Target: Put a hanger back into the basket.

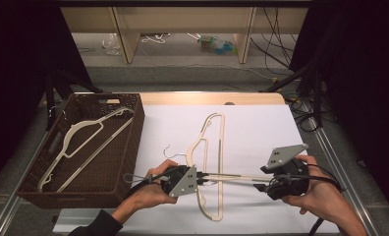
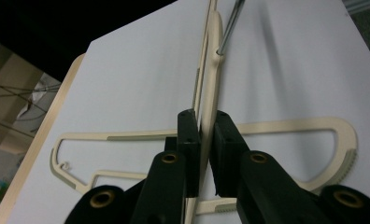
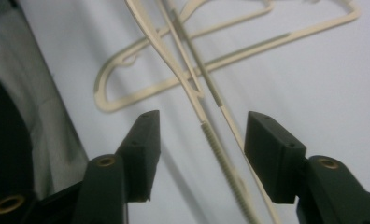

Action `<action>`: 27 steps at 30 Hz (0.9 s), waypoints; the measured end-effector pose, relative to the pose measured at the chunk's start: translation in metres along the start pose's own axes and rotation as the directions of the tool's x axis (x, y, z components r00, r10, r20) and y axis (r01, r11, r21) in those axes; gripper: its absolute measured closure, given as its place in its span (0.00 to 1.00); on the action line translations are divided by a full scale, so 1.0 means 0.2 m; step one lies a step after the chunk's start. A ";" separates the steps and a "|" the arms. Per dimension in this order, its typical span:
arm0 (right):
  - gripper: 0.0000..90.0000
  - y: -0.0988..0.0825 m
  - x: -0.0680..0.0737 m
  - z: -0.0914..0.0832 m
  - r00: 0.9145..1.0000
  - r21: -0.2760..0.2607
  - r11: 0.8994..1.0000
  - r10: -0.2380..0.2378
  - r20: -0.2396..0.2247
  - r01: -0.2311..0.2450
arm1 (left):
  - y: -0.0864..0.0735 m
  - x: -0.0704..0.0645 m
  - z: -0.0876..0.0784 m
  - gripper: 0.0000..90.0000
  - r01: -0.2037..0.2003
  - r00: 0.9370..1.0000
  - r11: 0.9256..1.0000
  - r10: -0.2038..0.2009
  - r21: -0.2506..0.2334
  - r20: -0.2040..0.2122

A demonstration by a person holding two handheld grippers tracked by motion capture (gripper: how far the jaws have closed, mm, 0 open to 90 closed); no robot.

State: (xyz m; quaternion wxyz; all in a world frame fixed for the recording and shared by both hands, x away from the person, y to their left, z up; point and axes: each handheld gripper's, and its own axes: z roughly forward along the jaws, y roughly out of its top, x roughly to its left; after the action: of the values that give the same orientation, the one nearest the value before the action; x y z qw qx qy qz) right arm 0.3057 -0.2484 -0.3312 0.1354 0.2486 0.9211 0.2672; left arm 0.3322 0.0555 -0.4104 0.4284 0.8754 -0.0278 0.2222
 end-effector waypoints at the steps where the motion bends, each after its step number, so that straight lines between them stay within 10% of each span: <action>1: 0.48 0.00 0.00 -0.02 1.000 -0.022 1.000 0.003 0.009 -0.003 | 0.01 0.02 -0.01 0.93 0.026 1.000 1.000 -0.026 0.000 -0.007; 5: 0.45 0.02 0.01 -0.07 0.999 -0.141 0.990 0.034 0.029 -0.030 | 0.02 0.08 -0.07 0.95 0.161 0.987 0.987 -0.161 -0.002 -0.024; 8: 0.45 0.03 0.02 -0.08 0.999 -0.153 0.988 0.034 0.022 -0.031 | 0.00 0.14 -0.10 0.95 0.304 0.952 0.952 -0.305 -0.011 -0.034; 11: 0.44 0.03 0.03 -0.06 1.000 -0.151 0.988 0.023 0.006 -0.022 | -0.01 0.15 -0.12 0.95 0.350 0.935 0.937 -0.350 -0.006 -0.053; 13: 0.44 0.03 0.04 -0.05 0.999 -0.135 0.990 0.032 -0.005 -0.032 | -0.02 0.18 -0.14 0.95 0.414 0.909 0.910 -0.413 -0.007 -0.060; 14: 0.44 0.03 0.04 -0.05 0.999 -0.135 0.990 0.032 -0.005 -0.032 | -0.02 0.18 -0.14 0.95 0.414 0.909 0.910 -0.413 -0.007 -0.060; 17: 0.44 0.01 0.03 0.00 1.000 -0.115 0.993 0.022 -0.017 -0.024 | -0.04 0.21 -0.18 0.95 0.523 0.850 0.851 -0.524 -0.045 -0.041; 20: 0.44 0.01 0.03 0.02 0.999 -0.096 0.995 0.022 -0.039 -0.026 | -0.05 0.23 -0.20 0.95 0.547 0.835 0.835 -0.549 -0.058 -0.031; 22: 0.44 0.00 0.03 0.04 0.999 -0.092 0.995 0.036 -0.039 -0.040 | -0.06 0.25 -0.22 0.95 0.586 0.808 0.808 -0.588 -0.066 -0.032; 25: 0.44 0.00 0.03 0.05 0.998 -0.089 0.995 0.034 -0.049 -0.038 | -0.07 0.27 -0.26 0.95 0.618 0.783 0.781 -0.621 -0.088 -0.015; 26: 0.44 0.00 0.03 0.05 0.998 -0.076 0.996 0.039 -0.056 -0.043 | -0.07 0.28 -0.28 0.95 0.643 0.763 0.760 -0.646 -0.098 -0.012; 27: 0.43 -0.01 0.03 0.06 0.997 -0.083 0.996 0.033 -0.064 -0.038 | -0.06 0.28 -0.29 0.95 0.647 0.759 0.756 -0.651 -0.104 -0.015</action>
State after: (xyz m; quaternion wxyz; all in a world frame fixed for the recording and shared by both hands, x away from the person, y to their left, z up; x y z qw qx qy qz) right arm 0.3045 -0.2412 -0.3431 0.1123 0.2506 0.9082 0.3159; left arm 0.3640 0.1156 -0.3658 0.5194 0.8041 0.2778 0.0805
